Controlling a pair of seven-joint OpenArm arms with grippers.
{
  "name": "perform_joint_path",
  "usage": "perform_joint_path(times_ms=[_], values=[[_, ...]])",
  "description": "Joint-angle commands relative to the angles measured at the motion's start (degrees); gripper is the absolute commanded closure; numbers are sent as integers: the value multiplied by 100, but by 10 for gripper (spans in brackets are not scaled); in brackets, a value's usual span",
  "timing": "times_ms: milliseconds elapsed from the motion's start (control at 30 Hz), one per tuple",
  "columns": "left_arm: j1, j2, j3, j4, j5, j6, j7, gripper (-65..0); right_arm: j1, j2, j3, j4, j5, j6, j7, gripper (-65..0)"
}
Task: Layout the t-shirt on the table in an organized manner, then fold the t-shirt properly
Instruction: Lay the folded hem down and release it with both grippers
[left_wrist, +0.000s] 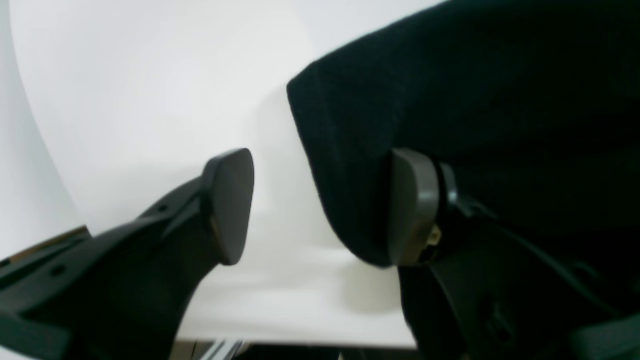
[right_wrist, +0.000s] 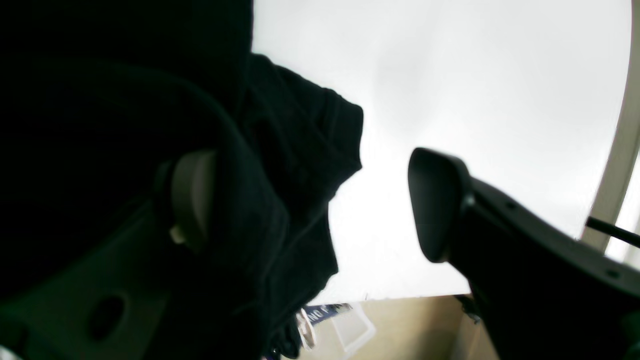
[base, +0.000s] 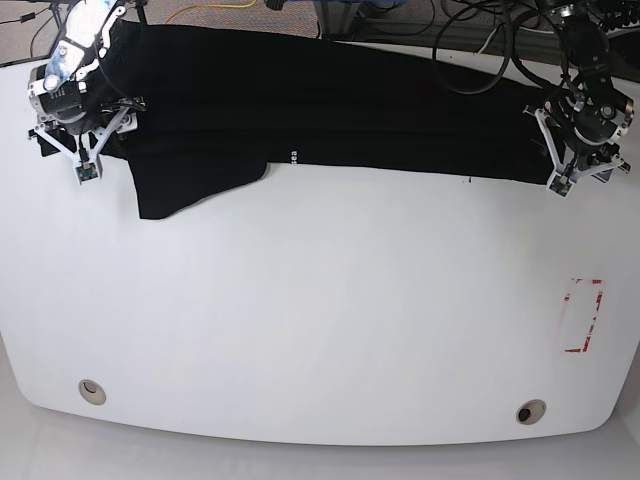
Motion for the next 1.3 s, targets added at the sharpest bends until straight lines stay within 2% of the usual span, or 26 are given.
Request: perform_joint_path(times_ms=[0,133,333,433,733,1067,1200,1267], values=[[-46,-74,-57,337,26,56,36,-379,17,15,22,137,162,-27,-274,-504],[-63,-74,-57,486,26,56,80,-379,-88,-3,75,137,250,-27,-591,-503],[-160,-48,-48,504,26,56,80,-379,-334,-3,39,137,689,-27,-608,-503],[-230,66,-48,495,26,56,80,-379,-387,-3,31,137,1102,-27,-608,-503],[-274,84,-31,495,26,56,71,-379,-317,-3,22,111,2448,-27,-635,-503],[-353,93,-31,495,17,56,71,-379,-299,129,75,111,3274,-27,-643,-503],[-353,242,-39,495,-255,56,71,-379,-238,156,92,120,3432,-27,-643,-499],[-353,313,-48,495,-501,56,80,-379,-238,156,154,120,3459,-27,-643,-472]])
